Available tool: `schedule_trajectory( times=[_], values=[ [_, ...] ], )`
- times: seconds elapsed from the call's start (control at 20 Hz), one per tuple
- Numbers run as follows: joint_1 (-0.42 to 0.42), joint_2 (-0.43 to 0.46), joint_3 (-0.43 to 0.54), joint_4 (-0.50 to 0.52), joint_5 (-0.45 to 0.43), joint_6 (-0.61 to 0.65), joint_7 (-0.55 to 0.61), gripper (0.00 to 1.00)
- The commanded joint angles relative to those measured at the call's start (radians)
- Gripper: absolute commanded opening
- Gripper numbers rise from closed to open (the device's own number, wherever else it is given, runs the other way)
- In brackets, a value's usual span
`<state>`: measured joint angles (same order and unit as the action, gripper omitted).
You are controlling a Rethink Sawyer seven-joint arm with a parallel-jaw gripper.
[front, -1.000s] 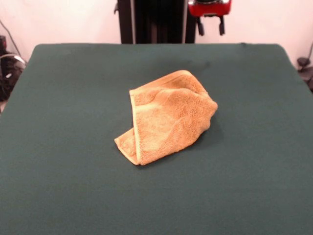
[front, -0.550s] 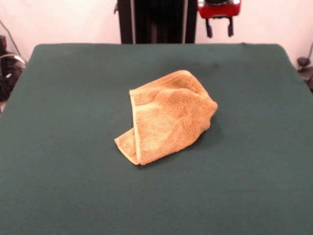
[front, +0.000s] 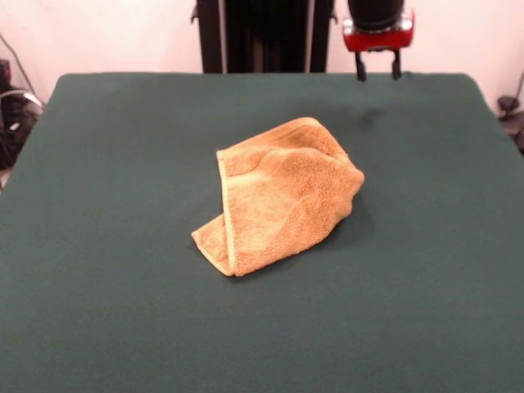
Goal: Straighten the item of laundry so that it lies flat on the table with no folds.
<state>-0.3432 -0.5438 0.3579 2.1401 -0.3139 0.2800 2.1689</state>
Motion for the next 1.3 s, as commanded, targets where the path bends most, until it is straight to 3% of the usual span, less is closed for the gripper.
schedule_trajectory(
  times=[0.05, 0.25, 0.45, 0.6, 0.7, 0.8, 0.9, 1.15, 1.3],
  values=[
    [0.066, 0.15, -0.006, -0.207, 0.076, 0.167, 0.048, 1.0],
    [0.08, 0.103, 0.08, -0.088, 0.14, 0.221, 0.088, 1.0],
    [0.032, -0.106, 0.26, 0.154, 0.261, 0.226, 0.159, 1.0],
    [0.068, -0.145, 0.235, 0.168, 0.276, 0.195, 0.175, 1.0],
    [0.116, -0.055, 0.132, 0.073, 0.22, 0.199, 0.121, 1.0],
    [0.162, 0.078, 0.001, -0.104, 0.116, 0.19, 0.044, 1.0],
    [0.186, 0.152, -0.08, -0.233, 0.063, 0.145, 0.029, 1.0],
    [0.076, 0.28, -0.079, -0.346, 0.015, 0.079, -0.045, 1.0],
    [-0.027, 0.363, -0.052, -0.385, -0.01, 0.145, -0.12, 1.0]
  ],
)
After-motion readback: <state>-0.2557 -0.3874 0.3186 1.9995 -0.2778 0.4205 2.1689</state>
